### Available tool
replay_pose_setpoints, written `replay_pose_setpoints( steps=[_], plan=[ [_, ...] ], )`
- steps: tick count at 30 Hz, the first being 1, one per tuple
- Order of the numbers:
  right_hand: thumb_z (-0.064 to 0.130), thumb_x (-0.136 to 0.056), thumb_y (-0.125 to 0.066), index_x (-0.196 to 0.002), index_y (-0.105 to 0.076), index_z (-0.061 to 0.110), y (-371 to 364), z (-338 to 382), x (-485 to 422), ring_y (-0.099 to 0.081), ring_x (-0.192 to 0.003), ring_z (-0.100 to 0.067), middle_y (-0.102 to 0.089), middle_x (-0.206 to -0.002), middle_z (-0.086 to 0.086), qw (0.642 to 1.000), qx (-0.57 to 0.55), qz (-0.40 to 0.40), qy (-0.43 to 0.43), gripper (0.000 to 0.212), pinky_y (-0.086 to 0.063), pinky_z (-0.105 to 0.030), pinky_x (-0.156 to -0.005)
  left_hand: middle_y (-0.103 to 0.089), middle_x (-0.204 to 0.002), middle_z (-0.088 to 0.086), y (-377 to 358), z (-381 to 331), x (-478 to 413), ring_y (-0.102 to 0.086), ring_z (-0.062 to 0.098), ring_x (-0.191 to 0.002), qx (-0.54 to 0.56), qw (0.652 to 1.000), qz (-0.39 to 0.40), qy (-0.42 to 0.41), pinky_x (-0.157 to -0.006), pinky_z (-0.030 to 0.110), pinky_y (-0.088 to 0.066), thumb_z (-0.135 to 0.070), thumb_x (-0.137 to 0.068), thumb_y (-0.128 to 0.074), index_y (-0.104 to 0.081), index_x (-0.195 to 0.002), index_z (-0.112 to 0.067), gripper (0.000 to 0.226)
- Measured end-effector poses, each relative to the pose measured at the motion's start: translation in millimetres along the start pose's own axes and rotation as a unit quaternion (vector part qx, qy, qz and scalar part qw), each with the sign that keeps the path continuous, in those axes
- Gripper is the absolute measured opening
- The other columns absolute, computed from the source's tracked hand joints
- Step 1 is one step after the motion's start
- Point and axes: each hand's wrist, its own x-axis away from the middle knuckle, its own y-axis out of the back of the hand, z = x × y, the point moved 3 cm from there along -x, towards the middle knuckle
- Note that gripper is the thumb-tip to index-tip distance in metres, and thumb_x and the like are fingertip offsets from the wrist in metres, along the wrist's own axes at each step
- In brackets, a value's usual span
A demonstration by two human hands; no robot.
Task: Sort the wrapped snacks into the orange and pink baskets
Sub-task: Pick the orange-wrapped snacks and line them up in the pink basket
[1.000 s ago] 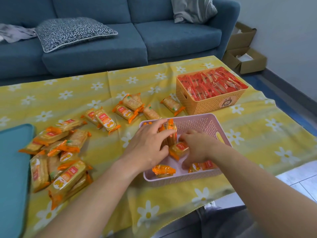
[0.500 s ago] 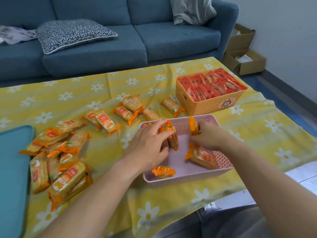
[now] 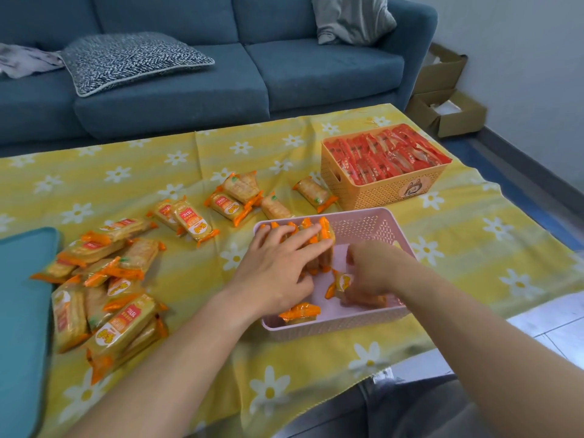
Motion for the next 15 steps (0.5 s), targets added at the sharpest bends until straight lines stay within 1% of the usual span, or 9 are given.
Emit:
replay_pose_setpoints(
  steps=[2, 4, 6, 8, 9, 10, 12, 13, 15],
  plan=[
    [0.063, -0.076, -0.072, -0.113, -0.062, 0.023, -10.3, 4.5, 1.9, -0.064, -0.113, -0.028, -0.067, -0.121, -0.004, 0.999, 0.044, -0.003, 0.001, 0.055, -0.055, -0.036, -0.088, -0.013, -0.165, -0.021, 0.8, -0.2, 0.5, -0.023, 0.022, -0.146, 0.006, 1.000, 0.004, 0.004, -0.120, 0.048, -0.014, -0.044, -0.081, -0.038, -0.025, -0.152, -0.050, 0.073],
    [0.065, -0.085, -0.062, -0.116, -0.063, 0.024, -4.8, 3.9, 4.1, -0.063, -0.118, -0.029, -0.066, -0.126, -0.006, 0.998, 0.038, -0.040, -0.005, 0.052, -0.051, -0.036, -0.088, -0.013, -0.165, -0.021, 2.2, -1.4, 1.2, -0.022, 0.021, -0.145, 0.011, 1.000, 0.007, 0.003, -0.120, 0.048, -0.014, -0.044, -0.081, -0.039, -0.026, -0.152, -0.050, 0.072],
    [0.052, -0.089, -0.062, -0.109, -0.064, 0.024, 11.1, -1.6, 7.3, -0.064, -0.115, -0.030, -0.068, -0.122, -0.008, 0.995, -0.004, -0.095, -0.016, 0.034, -0.048, -0.034, -0.080, -0.015, -0.165, -0.021, 4.1, -1.3, 0.9, -0.023, 0.021, -0.145, 0.020, 1.000, 0.007, -0.001, -0.120, 0.048, -0.014, -0.043, -0.082, -0.043, -0.028, -0.151, -0.049, 0.071],
    [0.031, -0.087, -0.064, -0.087, -0.056, 0.024, 23.7, -7.3, 9.4, -0.066, -0.104, -0.032, -0.071, -0.107, -0.010, 0.984, -0.094, -0.154, -0.007, 0.010, -0.043, -0.032, -0.069, -0.017, -0.164, -0.020, 5.9, -1.5, 1.3, -0.024, 0.021, -0.145, 0.025, 1.000, 0.008, -0.002, -0.120, 0.048, -0.015, -0.042, -0.082, -0.046, -0.030, -0.150, -0.049, 0.070],
    [0.023, -0.085, -0.064, -0.079, -0.054, 0.025, 26.3, -7.6, 8.8, -0.067, -0.098, -0.032, -0.072, -0.099, -0.010, 0.973, -0.150, -0.177, 0.003, 0.011, -0.043, -0.032, -0.067, -0.017, -0.164, -0.020, 6.7, -1.9, 1.7, -0.024, 0.021, -0.145, 0.027, 1.000, 0.008, -0.003, -0.120, 0.047, -0.015, -0.042, -0.082, -0.045, -0.031, -0.150, -0.049, 0.070],
    [0.016, -0.083, -0.064, -0.079, -0.059, 0.026, 28.3, -5.5, 8.8, -0.068, -0.092, -0.031, -0.073, -0.092, -0.010, 0.960, -0.206, -0.191, 0.016, 0.011, -0.045, -0.033, -0.066, -0.019, -0.164, -0.019, 9.3, -2.9, 2.6, -0.025, 0.021, -0.145, 0.029, 1.000, 0.005, -0.005, -0.120, 0.047, -0.015, -0.043, -0.081, -0.044, -0.033, -0.149, -0.049, 0.069],
    [0.006, -0.078, -0.062, -0.095, -0.073, 0.022, 30.1, 2.0, 6.2, -0.070, -0.084, -0.028, -0.076, -0.084, -0.008, 0.941, -0.272, -0.196, 0.034, 0.025, -0.053, -0.035, -0.068, -0.027, -0.162, -0.017, 17.2, -6.0, 6.2, -0.029, 0.019, -0.143, 0.037, 0.999, -0.026, -0.012, -0.118, 0.044, -0.019, -0.043, -0.081, -0.045, -0.041, -0.146, -0.048, 0.066],
    [0.004, -0.077, -0.062, -0.099, -0.075, 0.018, 29.7, 5.3, 4.3, -0.070, -0.081, -0.026, -0.076, -0.082, -0.008, 0.939, -0.283, -0.192, 0.035, 0.029, -0.054, -0.034, -0.068, -0.035, -0.159, -0.016, 23.2, -8.5, 8.2, -0.034, 0.017, -0.140, 0.041, 0.997, -0.056, -0.020, -0.115, 0.042, -0.024, -0.043, -0.081, -0.047, -0.048, -0.141, -0.047, 0.060],
    [0.002, -0.076, -0.061, -0.089, -0.076, 0.014, 27.7, 7.9, 0.5, -0.071, -0.074, -0.023, -0.075, -0.074, -0.005, 0.939, -0.292, -0.183, 0.026, 0.023, -0.052, -0.031, -0.061, -0.054, -0.138, -0.017, 36.1, -13.9, 14.0, -0.047, 0.014, -0.124, 0.044, 0.993, -0.107, -0.033, -0.100, 0.038, -0.038, -0.045, -0.081, -0.052, -0.064, -0.120, -0.045, 0.040]
  ],
)
